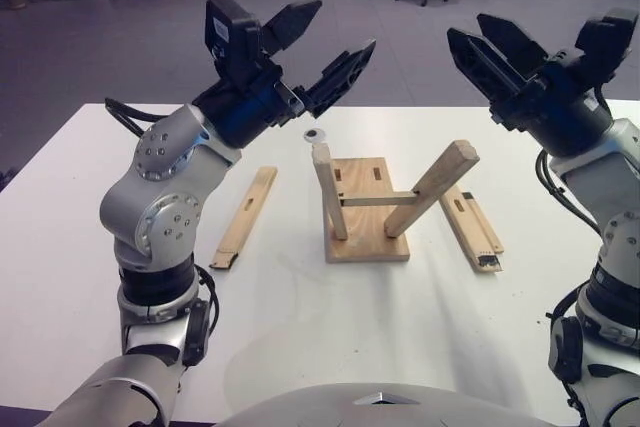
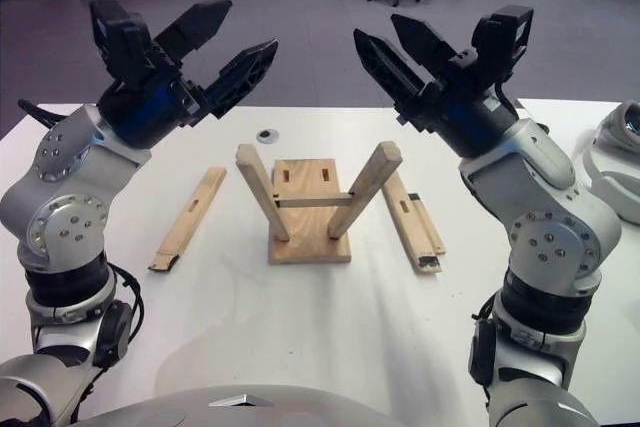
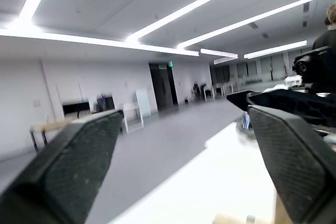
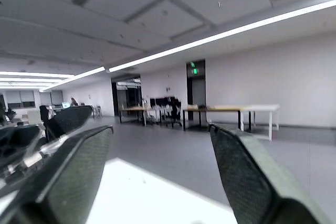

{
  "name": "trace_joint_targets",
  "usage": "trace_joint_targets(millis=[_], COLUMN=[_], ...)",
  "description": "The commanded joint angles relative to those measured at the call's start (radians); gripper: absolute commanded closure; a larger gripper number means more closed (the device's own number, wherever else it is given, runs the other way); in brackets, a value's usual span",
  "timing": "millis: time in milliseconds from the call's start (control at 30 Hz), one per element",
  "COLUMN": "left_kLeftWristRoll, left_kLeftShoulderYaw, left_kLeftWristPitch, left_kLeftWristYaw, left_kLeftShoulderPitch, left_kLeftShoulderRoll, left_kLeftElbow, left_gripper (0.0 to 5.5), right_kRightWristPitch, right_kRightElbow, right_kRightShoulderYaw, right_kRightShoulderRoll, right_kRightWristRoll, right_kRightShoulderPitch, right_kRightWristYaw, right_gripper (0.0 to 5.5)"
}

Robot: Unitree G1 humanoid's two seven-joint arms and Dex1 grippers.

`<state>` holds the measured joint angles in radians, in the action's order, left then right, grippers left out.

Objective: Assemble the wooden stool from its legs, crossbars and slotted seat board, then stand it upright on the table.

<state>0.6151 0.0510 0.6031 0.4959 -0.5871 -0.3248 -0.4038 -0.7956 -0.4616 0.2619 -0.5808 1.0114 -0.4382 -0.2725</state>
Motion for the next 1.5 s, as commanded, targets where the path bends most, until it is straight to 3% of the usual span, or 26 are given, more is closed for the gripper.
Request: trace_joint_targets(millis=[33,133,233,300,367,433,533,633,700,800,933,1067,1200,1333,1433,1500], left_kLeftWristRoll=[-0.136,-0.199,-0.064,0.031,0.096,0.069,-0.091,-0.341,-0.368,-0.456,-0.541,-0.594,-0.611,-0.639,-0.629,-0.594], left_kLeftShoulderYaw=[-0.177,-0.235,-0.071,0.079,0.186,0.218,0.137,-0.035,-0.104,-0.21,-0.287,-0.349,-0.345,-0.314,-0.26,-0.206], left_kLeftWristPitch=[-0.109,-0.221,-0.229,-0.225,-0.208,-0.214,-0.221,-0.244,-0.233,-0.234,-0.238,-0.26,-0.283,-0.373,-0.509,-0.565], left_kLeftWristYaw=[0.116,0.15,0.102,0.067,0.058,0.076,0.157,0.276,0.36,0.416,0.395,0.377,0.315,0.122,0.166,0.226], left_kLeftShoulderPitch=[0.186,0.265,0.147,0.061,0.043,0.097,0.314,0.57,0.672,0.706,0.633,0.575,0.465,0.136,0.067,0.09], left_kLeftShoulderRoll=[-0.01,-0.018,-0.005,-0.035,-0.077,-0.123,-0.255,-0.483,-0.546,-0.604,-0.556,-0.499,-0.385,-0.112,-0.142,-0.199], left_kLeftElbow=[0.209,0.242,0.189,0.197,0.206,0.236,0.262,0.271,0.165,0.066,0.064,0.12,0.265,0.713,0.888,0.896], left_gripper=[1.15,1.15,1.15,1.15,1.15,1.15,1.15,1.15,1.15,1.15,1.15,1.15,1.15,1.15,1.15,1.15], right_kRightWristPitch=[-0.078,-0.04,0.034,0.042,0.033,0.062,0.119,0.089,0.075,0.159,0.451,0.627,0.639,0.551,0.464,0.444], right_kRightElbow=[0.049,-0.007,0.045,0.116,0.237,0.364,0.407,0.114,-0.011,0.116,0.735,0.999,0.87,0.577,0.458,0.462], right_kRightShoulderYaw=[-0.138,-0.129,0.053,0.132,0.105,-0.054,-0.321,-0.373,-0.408,-0.431,-0.498,-0.633,-0.639,-0.509,-0.355,-0.322], right_kRightShoulderRoll=[-0.027,0.024,0.1,0.065,0.0,-0.066,-0.093,-0.061,-0.06,-0.049,-0.022,-0.001,-0.044,-0.194,-0.316,-0.311], right_kRightWristRoll=[-0.087,-0.031,0.193,0.28,0.182,-0.034,-0.238,-0.133,-0.115,-0.295,-0.724,-0.9,-0.859,-0.804,-0.795,-0.799], right_kRightShoulderPitch=[0.236,0.214,0.031,-0.05,-0.059,-0.016,0.126,0.262,0.325,0.289,0.015,-0.025,0.067,0.207,0.227,0.178], right_kRightWristYaw=[-0.06,-0.057,0.045,0.044,-0.021,-0.123,-0.355,-0.494,-0.52,-0.463,-0.291,-0.43,-0.641,-0.667,-0.656,-0.64], right_gripper=[2.11,2.11,2.11,2.11,2.11,2.11,2.11,2.11,2.11,2.11,2.11,2.11,2.11,2.11,2.11,2.11])
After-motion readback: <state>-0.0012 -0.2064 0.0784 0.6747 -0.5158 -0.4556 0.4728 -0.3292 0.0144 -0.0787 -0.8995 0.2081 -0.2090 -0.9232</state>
